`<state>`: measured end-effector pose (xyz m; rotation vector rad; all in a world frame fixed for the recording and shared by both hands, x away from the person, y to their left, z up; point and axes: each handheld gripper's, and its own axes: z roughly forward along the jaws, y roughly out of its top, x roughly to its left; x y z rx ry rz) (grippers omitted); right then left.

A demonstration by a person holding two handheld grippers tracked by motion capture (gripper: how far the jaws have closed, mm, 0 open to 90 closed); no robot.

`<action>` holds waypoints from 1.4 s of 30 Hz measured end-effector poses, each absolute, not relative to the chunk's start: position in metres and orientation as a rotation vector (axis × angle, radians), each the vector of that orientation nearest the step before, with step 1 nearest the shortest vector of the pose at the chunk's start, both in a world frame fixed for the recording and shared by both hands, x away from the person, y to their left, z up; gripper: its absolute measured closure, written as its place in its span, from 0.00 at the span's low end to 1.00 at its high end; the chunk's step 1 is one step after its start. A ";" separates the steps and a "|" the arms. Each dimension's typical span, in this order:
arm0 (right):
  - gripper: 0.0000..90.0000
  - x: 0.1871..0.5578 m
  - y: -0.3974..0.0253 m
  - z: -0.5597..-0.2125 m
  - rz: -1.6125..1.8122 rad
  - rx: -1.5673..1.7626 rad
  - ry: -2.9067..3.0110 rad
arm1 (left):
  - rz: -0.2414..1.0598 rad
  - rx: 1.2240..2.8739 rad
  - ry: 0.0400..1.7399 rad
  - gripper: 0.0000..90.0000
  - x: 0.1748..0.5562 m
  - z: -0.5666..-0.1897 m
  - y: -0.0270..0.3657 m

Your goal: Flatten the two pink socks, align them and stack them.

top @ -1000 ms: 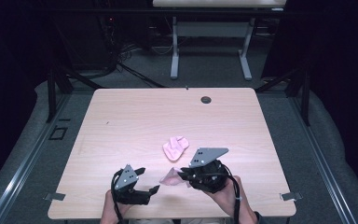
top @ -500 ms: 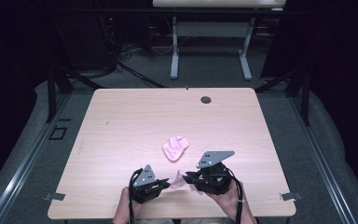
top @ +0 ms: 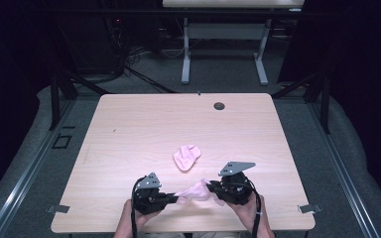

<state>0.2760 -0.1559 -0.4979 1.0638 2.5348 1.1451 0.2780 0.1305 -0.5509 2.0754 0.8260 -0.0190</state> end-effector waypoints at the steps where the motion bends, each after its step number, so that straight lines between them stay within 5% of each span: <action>1: 0.91 0.278 -0.156 -0.501 1.130 1.077 2.546 | -0.006 2.092 0.860 0.98 0.280 -0.551 0.131; 17: 0.86 0.301 -0.155 -0.545 0.988 1.223 2.588 | -0.013 2.180 0.993 0.97 0.298 -0.560 0.119; 19: 0.81 0.303 -0.156 -0.547 0.946 1.230 2.575 | 0.010 2.184 1.008 0.91 0.299 -0.561 0.119; 23: 0.66 0.304 -0.162 -0.549 0.942 1.264 2.537 | 0.107 2.185 1.088 0.64 0.299 -0.557 0.127; 29: 0.59 0.301 -0.171 -0.538 0.939 1.230 2.512 | 0.107 2.163 1.087 0.47 0.292 -0.548 0.132; 37: 0.63 0.303 -0.165 -0.555 0.861 1.220 2.547 | 0.053 2.182 1.085 0.50 0.292 -0.561 0.117; 42: 0.79 0.301 -0.163 -0.561 0.869 1.225 2.527 | 0.082 2.183 1.074 0.74 0.293 -0.567 0.108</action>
